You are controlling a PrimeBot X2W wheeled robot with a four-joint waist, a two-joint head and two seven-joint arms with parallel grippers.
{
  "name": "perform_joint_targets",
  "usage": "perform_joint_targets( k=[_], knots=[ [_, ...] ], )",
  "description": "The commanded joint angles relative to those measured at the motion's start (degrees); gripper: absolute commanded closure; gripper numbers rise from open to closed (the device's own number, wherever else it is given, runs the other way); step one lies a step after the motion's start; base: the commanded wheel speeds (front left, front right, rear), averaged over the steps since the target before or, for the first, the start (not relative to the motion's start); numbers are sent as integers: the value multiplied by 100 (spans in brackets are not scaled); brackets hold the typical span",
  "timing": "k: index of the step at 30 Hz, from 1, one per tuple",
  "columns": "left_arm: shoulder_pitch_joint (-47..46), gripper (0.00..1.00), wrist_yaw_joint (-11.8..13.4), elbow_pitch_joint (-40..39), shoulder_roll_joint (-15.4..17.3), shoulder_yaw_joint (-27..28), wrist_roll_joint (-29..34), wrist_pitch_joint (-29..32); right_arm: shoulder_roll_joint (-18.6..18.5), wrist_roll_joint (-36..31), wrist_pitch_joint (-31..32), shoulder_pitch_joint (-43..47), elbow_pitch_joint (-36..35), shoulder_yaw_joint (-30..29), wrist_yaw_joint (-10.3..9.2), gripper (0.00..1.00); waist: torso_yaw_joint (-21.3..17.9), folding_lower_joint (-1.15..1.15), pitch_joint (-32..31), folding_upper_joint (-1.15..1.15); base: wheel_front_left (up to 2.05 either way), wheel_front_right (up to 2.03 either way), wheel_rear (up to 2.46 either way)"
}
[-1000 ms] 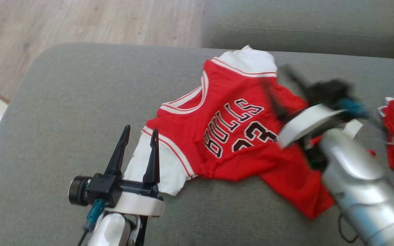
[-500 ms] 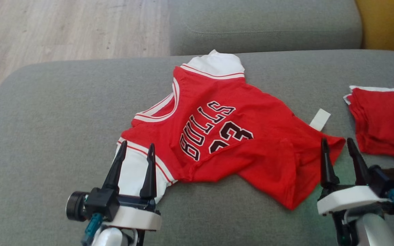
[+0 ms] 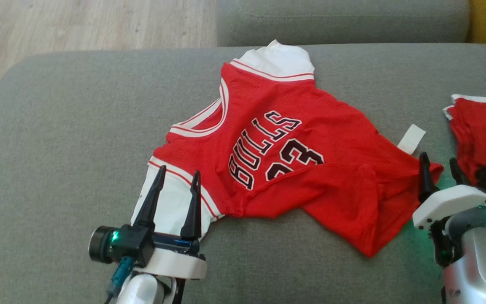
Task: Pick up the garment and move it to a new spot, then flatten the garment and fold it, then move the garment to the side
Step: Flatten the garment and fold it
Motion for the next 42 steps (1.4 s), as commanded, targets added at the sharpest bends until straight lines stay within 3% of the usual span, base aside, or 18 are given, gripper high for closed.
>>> perform_joint_targets(
  k=[1,10,11,12,17,25,38,40,42],
  knots=[
    [-273,0,10,-147,13,123,-19,-31,-31,-47,93,-299,108,-16,-4,0,86,-1,99,0,0,0,0],
    [-436,0,19,-110,13,68,-23,-31,-31,-603,83,-1045,1569,-638,-4,0,211,-1,318,0,0,0,0],
    [-448,0,21,-105,13,68,-23,-31,-31,-620,42,-1120,1695,-621,-4,35,211,-1,330,0,0,0,0],
    [-462,0,24,-100,13,66,-25,-31,-31,-624,-11,-1198,1806,-592,-4,100,210,-1,342,0,0,0,0],
    [-510,0,52,-103,13,46,-49,-31,-31,-784,-369,-1588,2118,-267,-4,100,184,-1,389,0,0,0,0],
    [-660,0,55,-142,13,-29,-83,-31,-86,-1382,-562,-2458,1928,-97,-4,100,287,-1,543,0,0,0,0],
    [-968,0,167,-189,13,-292,-288,-31,-1195,-1535,-759,-4131,2528,239,-4,100,953,-1,868,0,0,0,0],
    [-982,0,186,-192,13,-298,-308,-31,-1291,-1565,-817,-4222,2736,277,-4,0,1024,-1,864,0,0,0,0],
    [-981,0,204,-194,13,-300,-322,-31,-1344,-1614,-777,-4247,3001,345,-4,0,1063,-1,846,0,0,0,0]
  ],
)
